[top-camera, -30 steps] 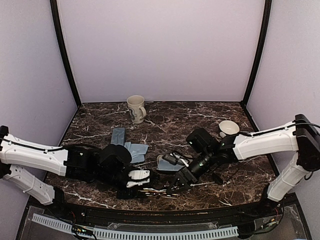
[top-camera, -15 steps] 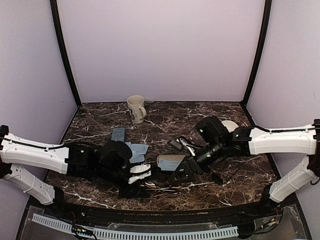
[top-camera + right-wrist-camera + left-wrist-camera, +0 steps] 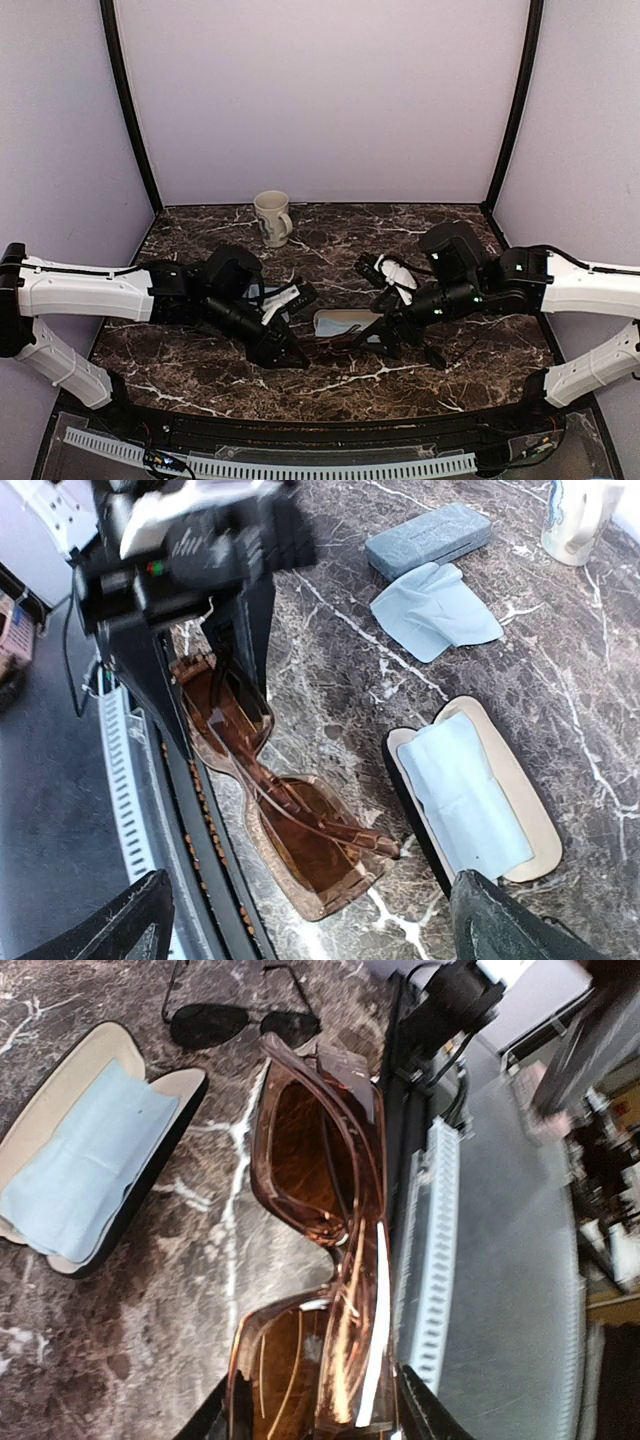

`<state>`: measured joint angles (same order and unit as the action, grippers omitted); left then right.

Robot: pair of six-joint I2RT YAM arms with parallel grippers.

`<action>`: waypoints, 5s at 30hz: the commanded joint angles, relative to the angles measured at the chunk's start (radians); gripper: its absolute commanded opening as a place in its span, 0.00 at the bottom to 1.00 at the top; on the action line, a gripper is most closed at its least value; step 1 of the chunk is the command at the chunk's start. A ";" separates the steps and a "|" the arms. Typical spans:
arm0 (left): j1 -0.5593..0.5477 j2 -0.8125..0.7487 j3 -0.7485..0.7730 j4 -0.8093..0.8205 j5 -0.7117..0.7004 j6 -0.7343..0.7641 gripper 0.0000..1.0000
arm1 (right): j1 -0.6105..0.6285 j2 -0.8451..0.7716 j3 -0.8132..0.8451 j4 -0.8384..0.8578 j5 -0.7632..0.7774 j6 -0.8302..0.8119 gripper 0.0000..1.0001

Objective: Organize the sunglasses
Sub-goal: Pass from the left arm to the right

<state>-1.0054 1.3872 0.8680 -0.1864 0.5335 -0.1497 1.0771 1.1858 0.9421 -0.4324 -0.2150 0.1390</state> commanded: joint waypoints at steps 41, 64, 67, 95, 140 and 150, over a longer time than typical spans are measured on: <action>0.071 0.095 0.034 0.102 0.461 -0.318 0.26 | 0.432 0.190 0.141 -0.069 0.735 -0.350 0.49; 0.071 0.093 0.001 0.167 0.483 -0.354 0.27 | 0.434 0.212 0.142 -0.069 0.759 -0.361 0.30; 0.071 0.095 -0.005 0.181 0.486 -0.361 0.30 | 0.434 0.210 0.140 -0.071 0.764 -0.356 0.28; 0.071 0.091 -0.015 0.228 0.496 -0.388 0.21 | 0.435 0.223 0.136 -0.054 0.774 -0.350 0.50; 0.070 0.100 -0.059 0.315 0.491 -0.414 0.56 | 0.474 0.201 0.107 0.005 0.802 -0.353 0.25; 0.071 0.084 -0.041 0.304 0.439 -0.384 0.72 | 0.459 0.183 0.086 -0.026 0.741 -0.297 0.23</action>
<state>-0.9321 1.4986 0.8188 0.1162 1.0023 -0.5613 1.5440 1.3964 1.0412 -0.4698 0.5625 -0.2047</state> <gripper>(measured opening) 0.706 0.238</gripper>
